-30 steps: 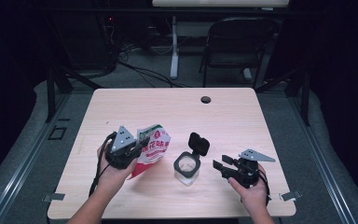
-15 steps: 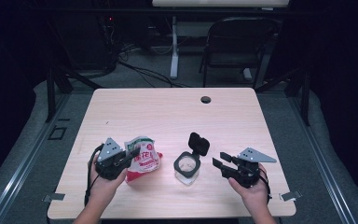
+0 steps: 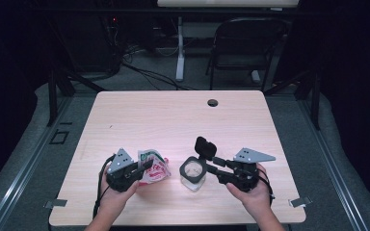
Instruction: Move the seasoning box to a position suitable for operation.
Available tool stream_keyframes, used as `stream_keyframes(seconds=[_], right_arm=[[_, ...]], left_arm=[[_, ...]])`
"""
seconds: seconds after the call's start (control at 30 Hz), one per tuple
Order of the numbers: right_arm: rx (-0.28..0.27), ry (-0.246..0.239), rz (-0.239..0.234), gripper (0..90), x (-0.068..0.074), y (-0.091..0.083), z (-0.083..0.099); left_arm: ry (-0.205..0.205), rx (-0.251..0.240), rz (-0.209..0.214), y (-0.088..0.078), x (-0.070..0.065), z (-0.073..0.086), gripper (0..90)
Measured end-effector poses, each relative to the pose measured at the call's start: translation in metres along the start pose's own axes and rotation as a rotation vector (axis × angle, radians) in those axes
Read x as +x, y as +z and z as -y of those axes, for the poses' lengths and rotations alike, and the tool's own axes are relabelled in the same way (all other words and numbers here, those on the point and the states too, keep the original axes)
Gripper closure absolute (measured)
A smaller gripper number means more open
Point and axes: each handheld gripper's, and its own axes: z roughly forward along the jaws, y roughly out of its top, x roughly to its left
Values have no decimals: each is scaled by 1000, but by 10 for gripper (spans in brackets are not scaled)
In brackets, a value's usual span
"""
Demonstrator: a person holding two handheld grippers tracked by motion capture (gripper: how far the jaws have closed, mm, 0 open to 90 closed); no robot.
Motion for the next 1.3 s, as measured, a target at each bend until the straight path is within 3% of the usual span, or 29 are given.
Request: stream_keyframes(seconds=[0.33,0.8,1.03,1.3], right_arm=[[54,-67,-105,635,23,37,-7],[122,-108,-212,576,46,77,-14],[134,-140,-196,561,51,90,-13],[162,-170,-172,672,53,99,-10]], left_arm=[[-17,-9,24,3,-2,3,881],[-21,4,49,5,-2,2,877],[-11,16,58,6,-4,2,869],[-8,20,63,6,-4,2,853]])
